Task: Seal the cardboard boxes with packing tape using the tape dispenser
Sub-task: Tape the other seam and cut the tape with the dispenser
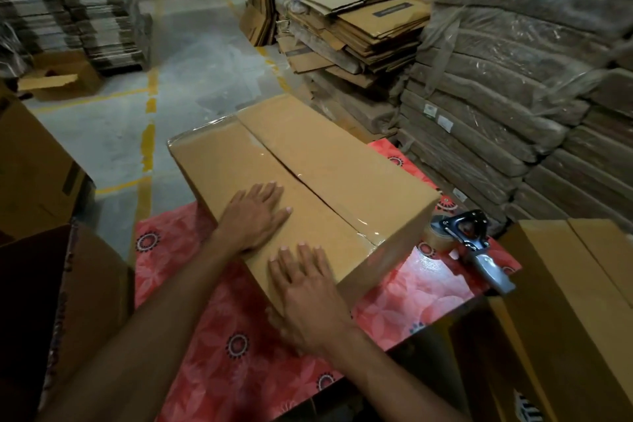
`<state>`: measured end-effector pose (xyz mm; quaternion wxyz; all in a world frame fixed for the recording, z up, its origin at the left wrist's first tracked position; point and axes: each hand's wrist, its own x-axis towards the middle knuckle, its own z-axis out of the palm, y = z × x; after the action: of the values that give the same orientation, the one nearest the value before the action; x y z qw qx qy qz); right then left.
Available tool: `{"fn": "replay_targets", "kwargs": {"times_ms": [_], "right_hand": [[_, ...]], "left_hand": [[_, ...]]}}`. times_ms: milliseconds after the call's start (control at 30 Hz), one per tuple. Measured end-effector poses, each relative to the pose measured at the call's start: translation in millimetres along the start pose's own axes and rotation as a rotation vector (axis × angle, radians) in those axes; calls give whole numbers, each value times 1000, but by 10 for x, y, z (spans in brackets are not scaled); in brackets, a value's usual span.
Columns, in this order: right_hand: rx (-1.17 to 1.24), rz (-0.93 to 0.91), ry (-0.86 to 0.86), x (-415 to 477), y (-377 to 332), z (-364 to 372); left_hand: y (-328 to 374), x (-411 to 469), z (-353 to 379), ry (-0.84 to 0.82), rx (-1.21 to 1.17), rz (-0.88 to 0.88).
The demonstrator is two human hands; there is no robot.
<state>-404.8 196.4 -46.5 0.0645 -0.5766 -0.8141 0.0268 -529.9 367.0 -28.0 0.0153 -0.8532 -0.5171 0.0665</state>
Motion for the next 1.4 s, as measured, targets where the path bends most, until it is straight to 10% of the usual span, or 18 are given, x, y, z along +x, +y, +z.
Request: {"fn": "replay_targets", "kwargs": {"times_ms": [367, 733, 1000, 1133, 1267, 1400], "right_hand": [[134, -334, -151, -438, 1121, -171], [162, 122, 284, -1038, 2024, -54], [324, 145, 335, -693, 2435, -51], [674, 622, 517, -855, 2831, 215], [319, 1061, 2, -1164, 3344, 641], [257, 1090, -176, -1201, 3679, 948]], "left_hand": [[425, -621, -191, 46, 198, -126], [1425, -533, -369, 19, 278, -19], [1725, -152, -117, -52, -170, 271], [1860, 152, -111, -65, -102, 337], [1994, 345, -149, -51, -69, 352], [2164, 524, -168, -28, -67, 334]]}}
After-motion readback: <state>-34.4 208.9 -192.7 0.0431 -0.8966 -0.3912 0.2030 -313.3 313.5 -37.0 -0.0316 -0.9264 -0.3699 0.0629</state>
